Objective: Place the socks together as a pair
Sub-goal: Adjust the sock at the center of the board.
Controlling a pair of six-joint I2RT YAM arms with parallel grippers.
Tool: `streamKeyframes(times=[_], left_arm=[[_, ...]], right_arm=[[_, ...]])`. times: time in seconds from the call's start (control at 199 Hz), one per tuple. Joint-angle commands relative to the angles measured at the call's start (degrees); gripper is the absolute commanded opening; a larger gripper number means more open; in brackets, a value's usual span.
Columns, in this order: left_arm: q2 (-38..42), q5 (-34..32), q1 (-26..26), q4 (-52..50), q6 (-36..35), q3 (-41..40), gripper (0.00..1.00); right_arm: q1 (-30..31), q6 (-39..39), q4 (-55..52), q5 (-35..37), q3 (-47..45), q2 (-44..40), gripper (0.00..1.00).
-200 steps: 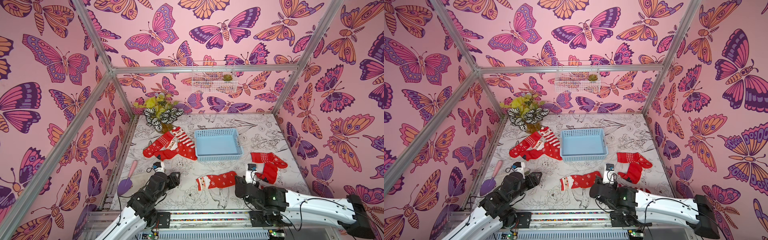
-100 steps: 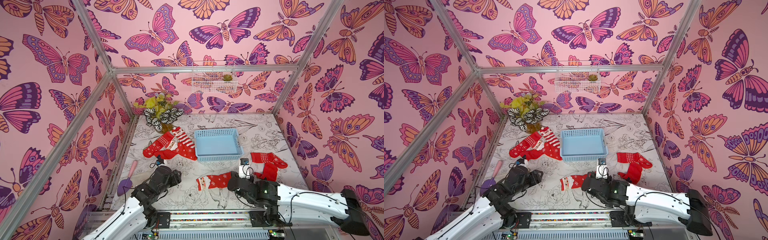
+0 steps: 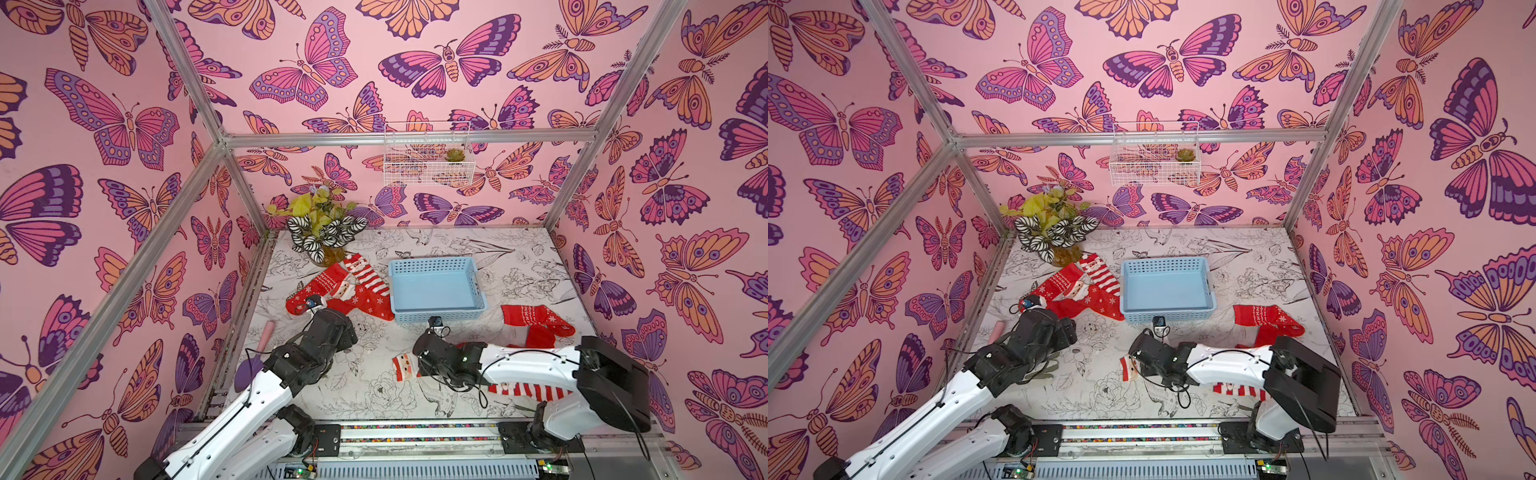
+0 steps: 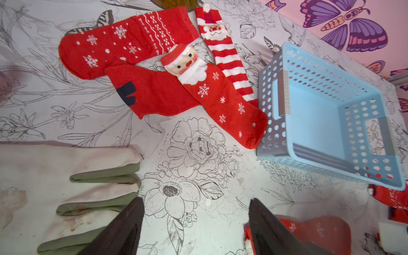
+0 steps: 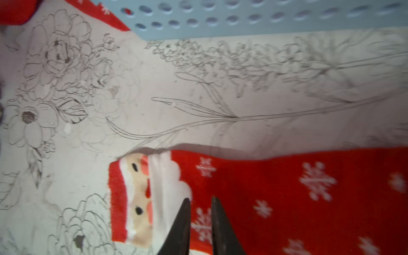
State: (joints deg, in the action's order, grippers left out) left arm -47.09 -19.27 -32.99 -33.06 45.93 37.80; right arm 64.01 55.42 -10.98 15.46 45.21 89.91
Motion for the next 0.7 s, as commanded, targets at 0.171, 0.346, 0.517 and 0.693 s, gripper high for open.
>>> streamKeyframes(times=[0.171, 0.346, 0.517, 0.693], left_arm=[[0.26, 0.68, 3.73, 0.10, -0.63, 0.40, 0.77], [1.23, 2.27, 5.76, 0.87, -0.05, -1.19, 0.77], [0.78, 3.17, 7.27, 1.58, 0.04, -1.78, 0.77], [-0.79, 3.80, 8.42, 2.12, -0.58, -1.17, 0.77]], right_arm=[[2.18, 0.74, 4.96, -5.62, 5.82, 10.19, 0.19], [2.34, 2.47, 6.75, -5.35, 7.21, 12.89, 0.19], [2.28, 3.58, 5.91, -2.18, 9.34, 13.49, 0.19], [2.19, 3.43, 7.30, -1.14, 10.95, 13.64, 0.19]])
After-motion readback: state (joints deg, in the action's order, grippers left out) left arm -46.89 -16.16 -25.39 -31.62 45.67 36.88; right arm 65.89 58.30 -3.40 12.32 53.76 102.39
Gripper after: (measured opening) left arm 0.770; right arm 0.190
